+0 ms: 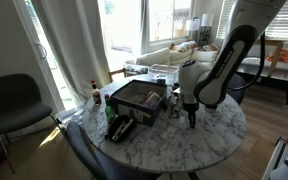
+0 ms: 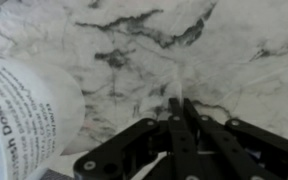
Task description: Pick up a measuring cup on the table near the clear frost cold cup and move it backwards next to the glasses pouch
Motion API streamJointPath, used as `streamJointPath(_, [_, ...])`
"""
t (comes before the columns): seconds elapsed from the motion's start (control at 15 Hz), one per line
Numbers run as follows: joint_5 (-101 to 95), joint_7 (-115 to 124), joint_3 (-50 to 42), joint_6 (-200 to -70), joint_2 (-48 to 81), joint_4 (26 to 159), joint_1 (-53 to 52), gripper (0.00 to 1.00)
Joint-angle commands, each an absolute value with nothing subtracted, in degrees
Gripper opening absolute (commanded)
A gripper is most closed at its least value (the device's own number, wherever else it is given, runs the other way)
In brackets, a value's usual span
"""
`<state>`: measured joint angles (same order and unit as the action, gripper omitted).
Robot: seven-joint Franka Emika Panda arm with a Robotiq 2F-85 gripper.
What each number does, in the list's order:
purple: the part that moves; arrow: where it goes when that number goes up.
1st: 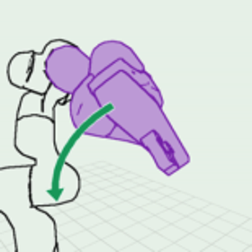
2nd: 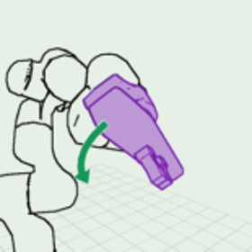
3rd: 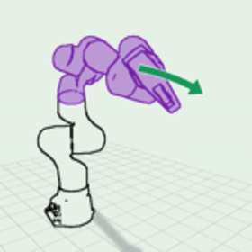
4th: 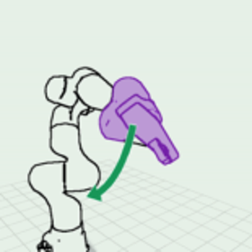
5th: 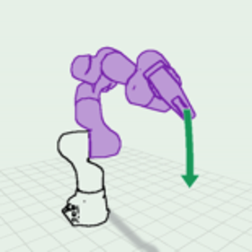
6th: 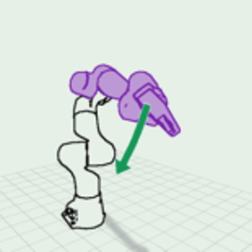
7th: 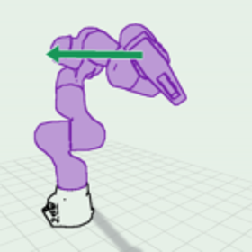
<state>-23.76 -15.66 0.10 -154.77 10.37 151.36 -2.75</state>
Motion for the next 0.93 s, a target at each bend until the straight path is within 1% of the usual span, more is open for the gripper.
streamJointPath(0.0, [-22.47,-15.97,1.21,-155.24,9.73,152.57,-2.81,0.02])
streamJointPath(0.53, [-13.35,-16.59,9.82,-152.94,0.09,157.49,-6.86,0.02])
streamJointPath(0.87, [-4.91,-13.04,14.19,-149.42,-4.34,155.47,-12.22,0.02])
